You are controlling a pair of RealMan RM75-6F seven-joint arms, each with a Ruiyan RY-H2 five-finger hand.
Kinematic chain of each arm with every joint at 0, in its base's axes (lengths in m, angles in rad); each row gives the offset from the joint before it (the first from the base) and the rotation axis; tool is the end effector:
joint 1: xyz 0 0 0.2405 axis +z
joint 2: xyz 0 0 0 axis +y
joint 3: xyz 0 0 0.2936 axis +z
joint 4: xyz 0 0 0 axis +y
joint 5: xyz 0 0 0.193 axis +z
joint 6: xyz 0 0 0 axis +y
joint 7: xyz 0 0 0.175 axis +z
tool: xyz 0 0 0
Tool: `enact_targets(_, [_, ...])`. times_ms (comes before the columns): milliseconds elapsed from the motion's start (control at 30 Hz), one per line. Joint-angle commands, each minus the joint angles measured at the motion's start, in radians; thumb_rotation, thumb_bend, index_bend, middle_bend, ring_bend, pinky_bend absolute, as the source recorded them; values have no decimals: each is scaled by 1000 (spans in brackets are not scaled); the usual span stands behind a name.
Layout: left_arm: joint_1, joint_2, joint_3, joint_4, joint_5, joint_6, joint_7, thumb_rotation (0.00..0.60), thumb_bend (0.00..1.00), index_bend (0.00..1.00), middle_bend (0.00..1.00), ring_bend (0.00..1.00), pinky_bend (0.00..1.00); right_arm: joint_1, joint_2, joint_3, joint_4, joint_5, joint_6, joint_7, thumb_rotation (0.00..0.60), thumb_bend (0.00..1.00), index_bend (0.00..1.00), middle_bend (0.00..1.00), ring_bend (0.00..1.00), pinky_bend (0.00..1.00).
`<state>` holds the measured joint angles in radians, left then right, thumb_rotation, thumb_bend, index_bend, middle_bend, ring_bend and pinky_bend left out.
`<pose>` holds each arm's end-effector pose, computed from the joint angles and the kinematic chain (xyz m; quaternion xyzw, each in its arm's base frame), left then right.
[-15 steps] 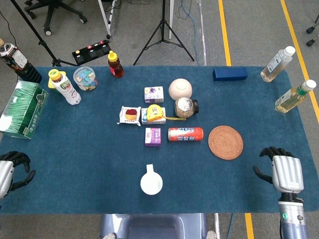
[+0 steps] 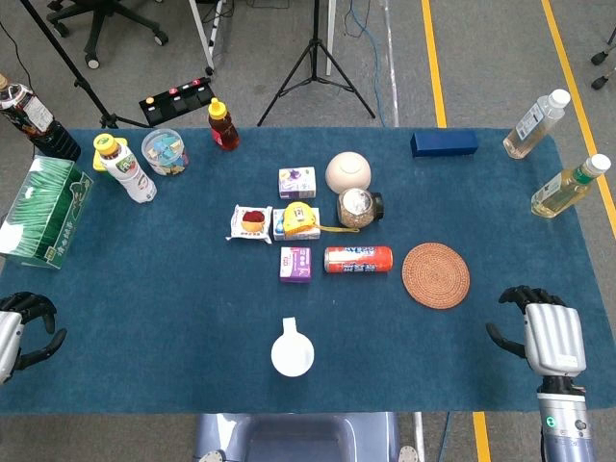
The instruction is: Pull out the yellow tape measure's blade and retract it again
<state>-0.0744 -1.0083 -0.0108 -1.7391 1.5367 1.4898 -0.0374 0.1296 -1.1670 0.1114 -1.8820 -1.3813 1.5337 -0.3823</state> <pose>-0.3184 0.2008 0.2097 -0.5995 -0.4085 -0.3976 0.5619 -0.2857 -0.2318 0.1790 0.5717 -0.3641 0.3830 0.6277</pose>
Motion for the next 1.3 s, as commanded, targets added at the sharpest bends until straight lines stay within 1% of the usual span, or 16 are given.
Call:
enact_targets(33, [-1,2,-1,-1,2,1,1,600,296,647,461,304,352,2,4,0,-5,-6,-9,12,508,250,372,434,409,481])
enact_targets(167, [-2,4,0,-2,0,-4,2,600,295,647,458,304,352,10,12,3,-12,-3,-29,25,508,250,323,416,410,490])
enact_targets(267, [-2,6,-1,-3,-1,-4,4,600,295,647,457,304,352,21,18,8,-17,-6,-45,30,508,250,308,405,410,491])
enact_targets(367, [-4,10,-3,-7,2,-4,9,600,296,647,457,304,353,50,31,21,-28,-1,-94,62,511,250,294,384,396,491])
enact_targets(533, [-10,10,-3,-14,11,-6,25,600,295,647,456,304,352,119,51,43,-38,9,-215,154,510,249,249,334,358,482])
enact_targets(700, [-17,5,-6,-19,14,-14,39,600,296,647,455,304,352,189,52,70,-28,22,-308,187,511,248,225,295,319,454])
enact_targets(800, [-26,6,-8,-22,16,-22,52,600,296,647,452,304,352,251,49,96,-18,41,-386,210,511,248,199,270,294,426])
enact_targets(833, [-29,9,-11,-26,16,-24,58,600,295,647,451,304,352,287,41,117,-4,58,-423,212,512,247,192,262,286,415])
enact_targets(867, [-31,10,-12,-29,14,-27,62,600,295,647,450,304,352,306,36,128,5,70,-441,212,510,246,185,256,280,407])
enact_targets(1033, [-43,11,-9,-44,15,-47,81,600,296,647,450,299,352,391,-11,174,63,116,-495,205,508,245,174,235,264,396])
enact_targets(1300, [-53,6,-7,-56,7,-67,99,600,296,647,448,295,352,486,-102,211,178,166,-540,204,508,243,162,223,248,384])
